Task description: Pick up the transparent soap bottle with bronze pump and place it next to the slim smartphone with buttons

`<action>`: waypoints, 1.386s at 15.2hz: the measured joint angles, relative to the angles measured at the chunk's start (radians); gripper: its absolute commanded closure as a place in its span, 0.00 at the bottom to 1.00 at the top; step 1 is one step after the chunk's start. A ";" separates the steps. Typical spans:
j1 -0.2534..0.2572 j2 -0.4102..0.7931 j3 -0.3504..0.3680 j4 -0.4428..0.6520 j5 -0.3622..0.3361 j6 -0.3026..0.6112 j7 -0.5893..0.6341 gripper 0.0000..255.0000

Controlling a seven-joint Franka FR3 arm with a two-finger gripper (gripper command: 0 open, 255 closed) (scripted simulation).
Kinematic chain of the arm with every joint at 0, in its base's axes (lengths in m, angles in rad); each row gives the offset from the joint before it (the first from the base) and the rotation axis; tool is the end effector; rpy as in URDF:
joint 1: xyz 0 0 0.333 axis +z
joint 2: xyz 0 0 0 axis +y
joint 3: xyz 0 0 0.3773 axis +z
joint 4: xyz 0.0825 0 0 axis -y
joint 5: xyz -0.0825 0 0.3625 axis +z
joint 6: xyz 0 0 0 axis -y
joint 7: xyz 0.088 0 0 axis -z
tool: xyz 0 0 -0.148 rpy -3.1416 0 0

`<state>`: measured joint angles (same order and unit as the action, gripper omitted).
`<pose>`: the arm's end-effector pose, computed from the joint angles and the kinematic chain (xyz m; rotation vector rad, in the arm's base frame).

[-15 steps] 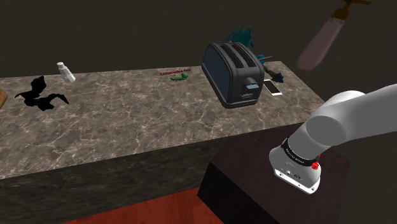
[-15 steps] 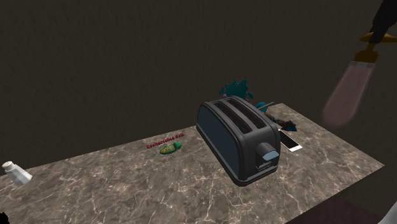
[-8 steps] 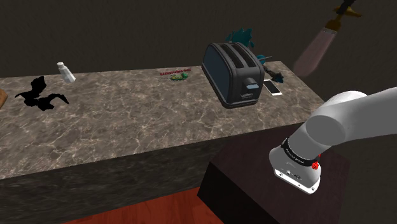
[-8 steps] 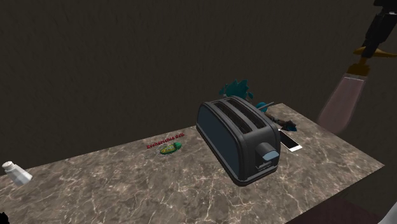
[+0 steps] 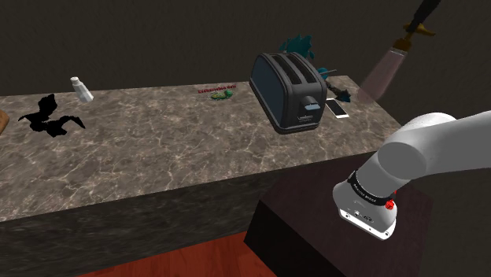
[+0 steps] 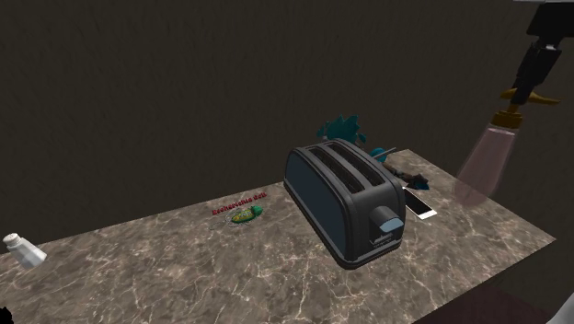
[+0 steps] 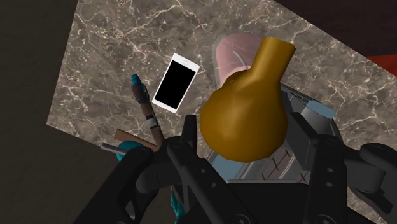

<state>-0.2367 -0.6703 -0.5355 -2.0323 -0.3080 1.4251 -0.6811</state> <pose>0.1291 -0.3022 0.6478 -3.1178 0.0500 0.0017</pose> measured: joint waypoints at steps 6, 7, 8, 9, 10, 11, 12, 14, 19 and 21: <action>-0.011 -0.032 -0.009 -0.103 -0.016 0.072 0.012 1.00; -0.013 -0.034 -0.013 -0.118 -0.019 0.085 0.013 1.00; -0.014 -0.038 -0.016 -0.135 -0.023 0.098 0.014 1.00; -0.016 -0.041 -0.020 -0.150 -0.026 0.111 0.014 1.00; -0.018 -0.045 -0.022 -0.164 -0.029 0.121 0.016 1.00; -0.019 -0.048 -0.023 -0.178 -0.031 0.131 0.019 1.00; -0.019 -0.047 -0.027 -0.189 -0.033 0.144 0.019 1.00; -0.023 -0.053 -0.036 -0.221 -0.041 0.171 0.019 1.00; -0.032 -0.066 -0.053 -0.297 -0.059 0.234 0.025 1.00; -0.033 -0.066 -0.060 -0.320 -0.063 0.258 0.028 1.00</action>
<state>-0.2696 -0.7360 -0.5954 -2.3523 -0.3715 1.6834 -0.6529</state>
